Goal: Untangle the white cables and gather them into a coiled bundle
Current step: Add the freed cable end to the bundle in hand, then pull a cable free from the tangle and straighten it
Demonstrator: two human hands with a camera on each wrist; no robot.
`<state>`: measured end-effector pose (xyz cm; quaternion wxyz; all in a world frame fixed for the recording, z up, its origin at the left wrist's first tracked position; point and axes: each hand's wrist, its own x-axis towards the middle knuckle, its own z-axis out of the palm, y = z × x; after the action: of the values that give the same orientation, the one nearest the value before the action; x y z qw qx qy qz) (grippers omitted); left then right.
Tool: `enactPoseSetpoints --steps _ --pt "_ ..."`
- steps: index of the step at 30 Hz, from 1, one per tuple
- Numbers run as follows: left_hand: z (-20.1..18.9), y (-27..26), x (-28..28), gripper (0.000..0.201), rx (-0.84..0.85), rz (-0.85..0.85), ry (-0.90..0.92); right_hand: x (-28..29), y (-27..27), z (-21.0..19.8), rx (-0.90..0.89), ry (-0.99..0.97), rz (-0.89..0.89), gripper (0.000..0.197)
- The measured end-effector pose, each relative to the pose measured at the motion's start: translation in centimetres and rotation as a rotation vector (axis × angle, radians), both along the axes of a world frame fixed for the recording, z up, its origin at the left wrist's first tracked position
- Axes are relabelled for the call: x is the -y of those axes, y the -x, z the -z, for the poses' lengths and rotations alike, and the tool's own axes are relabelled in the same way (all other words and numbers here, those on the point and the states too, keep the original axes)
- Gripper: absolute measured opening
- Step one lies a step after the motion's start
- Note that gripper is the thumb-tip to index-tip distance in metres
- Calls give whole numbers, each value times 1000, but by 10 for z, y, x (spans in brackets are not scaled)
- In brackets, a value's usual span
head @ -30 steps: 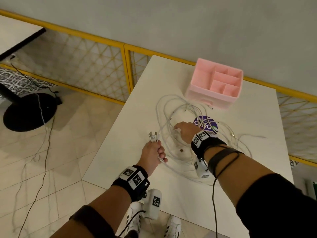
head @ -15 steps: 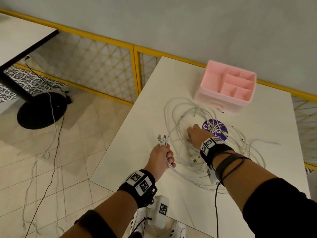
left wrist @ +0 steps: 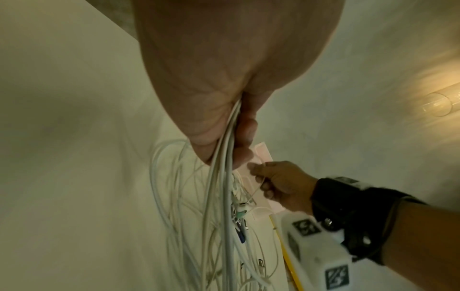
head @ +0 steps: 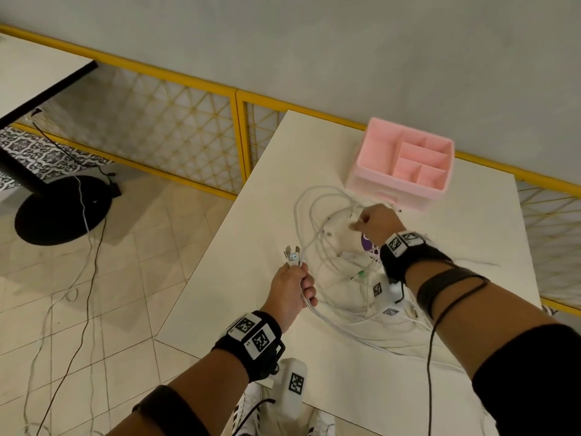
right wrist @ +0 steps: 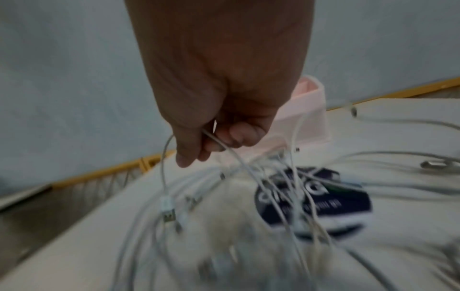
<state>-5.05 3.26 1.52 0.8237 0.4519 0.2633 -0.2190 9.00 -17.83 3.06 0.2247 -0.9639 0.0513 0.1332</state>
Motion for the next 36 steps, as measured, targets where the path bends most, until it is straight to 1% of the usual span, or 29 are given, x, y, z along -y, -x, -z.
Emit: enactPoseSetpoints --steps 2,4,6,8,9,11,12,15,18,20,21,23,26,27,28,33,36 --pt "-5 -3 2 14 21 -9 17 4 -9 -33 91 -172 77 40" --pt "-11 -6 4 18 33 -15 34 7 -16 -64 161 -294 107 46" --pt "-19 -10 7 10 53 -15 63 9 -20 -89 265 -363 87 44" --pt "-29 -16 10 8 71 -13 87 10 -20 -112 391 -441 97 39" --pt "-34 -19 12 9 77 -10 87 10 -17 -122 438 -490 110 36" --pt "-43 -24 16 23 82 -5 94 6 -6 -141 501 -592 120 31" --pt "-47 -27 19 27 88 -5 111 3 3 -149 524 -649 114 29" --pt "-57 -31 27 23 133 -28 153 -8 36 -152 532 -807 95 26" --pt "-64 -35 33 15 154 -77 163 -26 67 -125 429 -861 85 28" --pt "-63 -37 32 9 159 -94 164 -38 85 -102 354 -853 75 29" --pt "-61 -38 32 9 161 -94 158 -43 93 -93 327 -839 63 28" --pt "-58 -40 29 18 169 -95 140 -53 110 -80 283 -777 12 27" --pt "-54 -44 27 28 179 -118 137 -59 125 -67 181 -692 -119 26" --pt "-54 -42 29 29 189 -97 142 -56 128 -64 187 -651 -134 26" --pt "-64 -31 57 29 199 12 120 -29 147 -66 252 -588 -92 26" --pt "-56 -27 58 31 257 114 18 -21 152 -66 183 -436 -221 38" --pt "-53 -20 59 29 285 134 -4 -12 150 -67 133 -332 -231 29"
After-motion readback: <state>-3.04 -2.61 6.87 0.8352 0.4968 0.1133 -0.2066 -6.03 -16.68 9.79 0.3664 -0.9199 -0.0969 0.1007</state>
